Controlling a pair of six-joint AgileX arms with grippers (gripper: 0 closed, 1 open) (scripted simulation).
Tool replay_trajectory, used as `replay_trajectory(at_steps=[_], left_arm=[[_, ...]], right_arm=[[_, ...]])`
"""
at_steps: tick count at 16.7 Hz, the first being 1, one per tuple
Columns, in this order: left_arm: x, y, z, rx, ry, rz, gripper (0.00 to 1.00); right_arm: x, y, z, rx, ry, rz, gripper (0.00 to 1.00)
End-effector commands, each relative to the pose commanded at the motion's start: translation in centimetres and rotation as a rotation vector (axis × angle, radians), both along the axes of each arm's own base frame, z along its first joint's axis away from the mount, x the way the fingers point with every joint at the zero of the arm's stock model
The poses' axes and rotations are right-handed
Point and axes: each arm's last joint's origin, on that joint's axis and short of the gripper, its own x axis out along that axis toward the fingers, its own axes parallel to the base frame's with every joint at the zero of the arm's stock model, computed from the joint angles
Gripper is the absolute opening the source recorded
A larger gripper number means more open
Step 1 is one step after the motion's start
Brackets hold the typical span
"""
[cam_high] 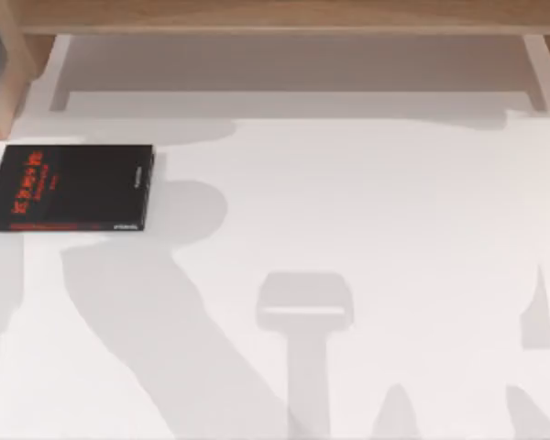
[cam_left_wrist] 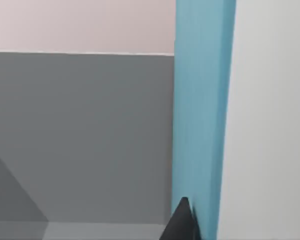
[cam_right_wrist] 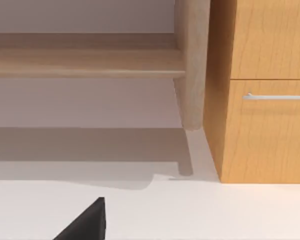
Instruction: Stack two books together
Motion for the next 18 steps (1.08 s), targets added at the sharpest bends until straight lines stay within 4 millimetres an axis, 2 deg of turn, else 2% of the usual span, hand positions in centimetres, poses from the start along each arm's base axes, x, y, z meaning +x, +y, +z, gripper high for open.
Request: replay_trajectory(at_steps=[10, 12, 16, 18], left_arm=[[-0.1, 0.2, 0.1, 0.003, -0.002, 0.005, 0.00], [-0.7, 1.5, 0.7, 0.019, -0.012, 0.034, 0.00], [-2.7, 5.7, 1.9, 0.047, -0.038, 0.148, 0.00], [-2.9, 5.9, 2.1, 0.048, -0.042, 0.159, 0.00]], right_arm=[[0.0, 0.0, 0.0, 0.000, 0.000, 0.000, 1.00], [0.0, 0.0, 0.0, 0.000, 0.000, 0.000, 1.00], [0.0, 0.0, 0.0, 0.000, 0.000, 0.000, 1.00], [0.0, 0.0, 0.0, 0.000, 0.000, 0.000, 1.00]])
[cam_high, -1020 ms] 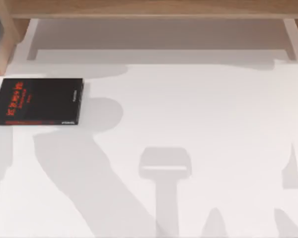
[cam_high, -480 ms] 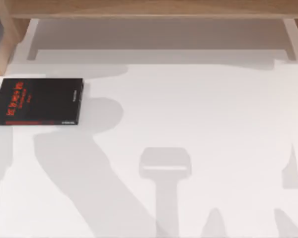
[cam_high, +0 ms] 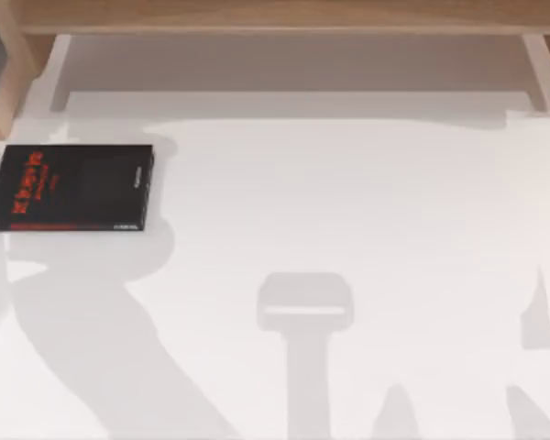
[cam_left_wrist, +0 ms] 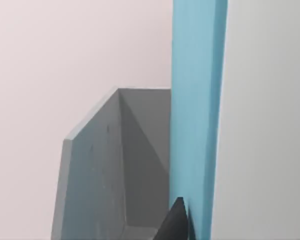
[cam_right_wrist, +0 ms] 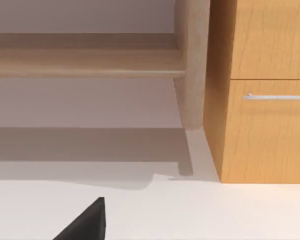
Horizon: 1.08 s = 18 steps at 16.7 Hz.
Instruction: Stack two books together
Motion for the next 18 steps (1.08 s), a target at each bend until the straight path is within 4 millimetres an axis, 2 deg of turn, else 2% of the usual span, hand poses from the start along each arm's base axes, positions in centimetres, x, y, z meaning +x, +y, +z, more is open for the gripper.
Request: replay_trajectory(at_steps=[2, 6, 12, 15, 18], left_arm=[[0.4, -1.4, -0.2, -0.012, 0.009, -0.036, 0.00], [1.7, -5.3, -0.9, -0.041, 0.036, -0.144, 0.00], [1.9, -5.6, -1.0, -0.043, 0.039, -0.152, 0.00], [0.7, -6.1, 0.2, 0.023, 0.020, -0.115, 0.00], [-2.4, -5.9, 1.8, 0.165, 0.017, -0.001, 0.00]], right_arm=[[0.0, 0.0, 0.0, 0.000, 0.000, 0.000, 1.00], [0.0, 0.0, 0.0, 0.000, 0.000, 0.000, 1.00], [0.0, 0.0, 0.0, 0.000, 0.000, 0.000, 1.00], [0.0, 0.0, 0.0, 0.000, 0.000, 0.000, 1.00], [0.0, 0.0, 0.0, 0.000, 0.000, 0.000, 1.00]])
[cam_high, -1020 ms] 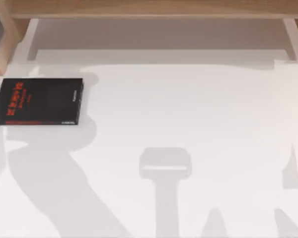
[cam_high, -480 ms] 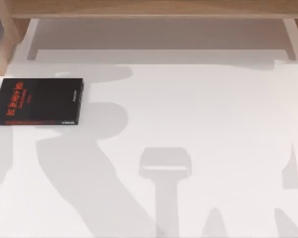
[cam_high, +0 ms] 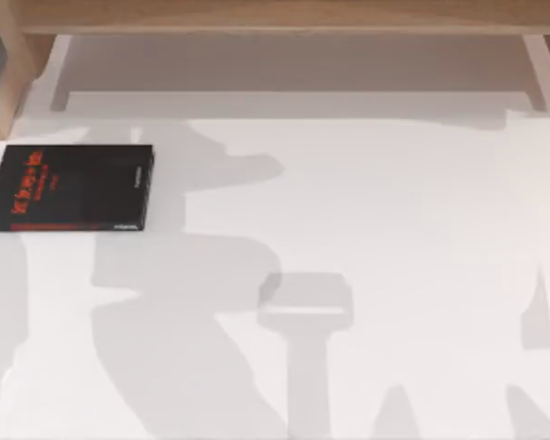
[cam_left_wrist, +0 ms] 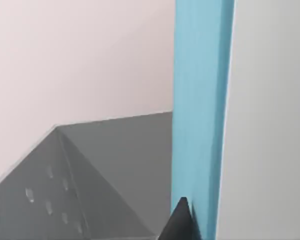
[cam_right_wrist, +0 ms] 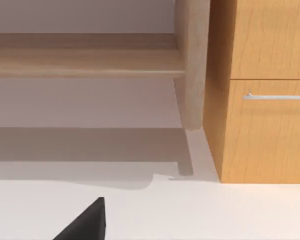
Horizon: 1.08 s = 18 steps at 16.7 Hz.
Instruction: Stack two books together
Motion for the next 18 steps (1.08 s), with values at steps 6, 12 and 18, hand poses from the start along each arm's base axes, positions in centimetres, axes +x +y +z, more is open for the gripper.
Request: replay_trajectory(at_steps=[6, 12, 18], left_arm=[[-7.9, 1.5, -1.8, 0.363, 0.185, 0.339, 0.00], [-12.3, -0.7, -10.4, 0.708, 0.618, 0.337, 0.00], [-11.7, -10.0, -15.8, 1.114, 0.697, -0.159, 0.00]], right_arm=[[0.0, 0.0, 0.0, 0.000, 0.000, 0.000, 1.00], [0.0, 0.0, 0.0, 0.000, 0.000, 0.000, 1.00], [0.0, 0.0, 0.0, 0.000, 0.000, 0.000, 1.00]])
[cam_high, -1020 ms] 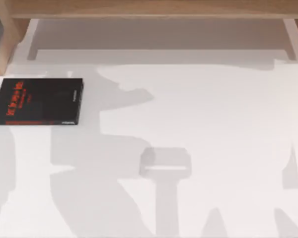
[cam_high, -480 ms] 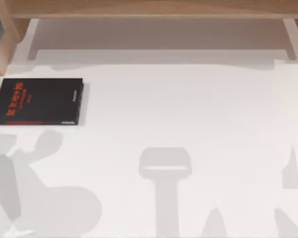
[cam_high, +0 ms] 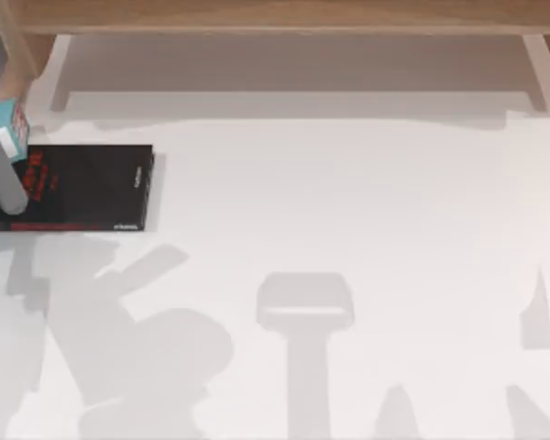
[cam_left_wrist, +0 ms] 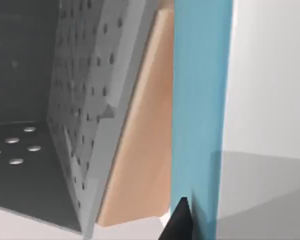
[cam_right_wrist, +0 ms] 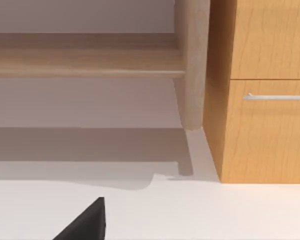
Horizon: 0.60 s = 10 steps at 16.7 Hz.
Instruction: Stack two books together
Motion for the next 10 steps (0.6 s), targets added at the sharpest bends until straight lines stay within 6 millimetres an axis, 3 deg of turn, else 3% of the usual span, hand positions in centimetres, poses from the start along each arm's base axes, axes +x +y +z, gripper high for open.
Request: replay_trajectory(at_steps=[3, 5, 10], left_arm=[[0.3, -4.4, -0.9, 0.073, 0.043, -0.248, 0.00], [0.4, -6.0, -1.1, 0.099, 0.047, -0.346, 0.00], [0.5, -6.4, -1.1, 0.104, 0.046, -0.367, 0.00]], right_arm=[[0.0, 0.0, 0.0, 0.000, 0.000, 0.000, 1.00], [0.0, 0.0, 0.0, 0.000, 0.000, 0.000, 1.00], [0.0, 0.0, 0.0, 0.000, 0.000, 0.000, 1.00]])
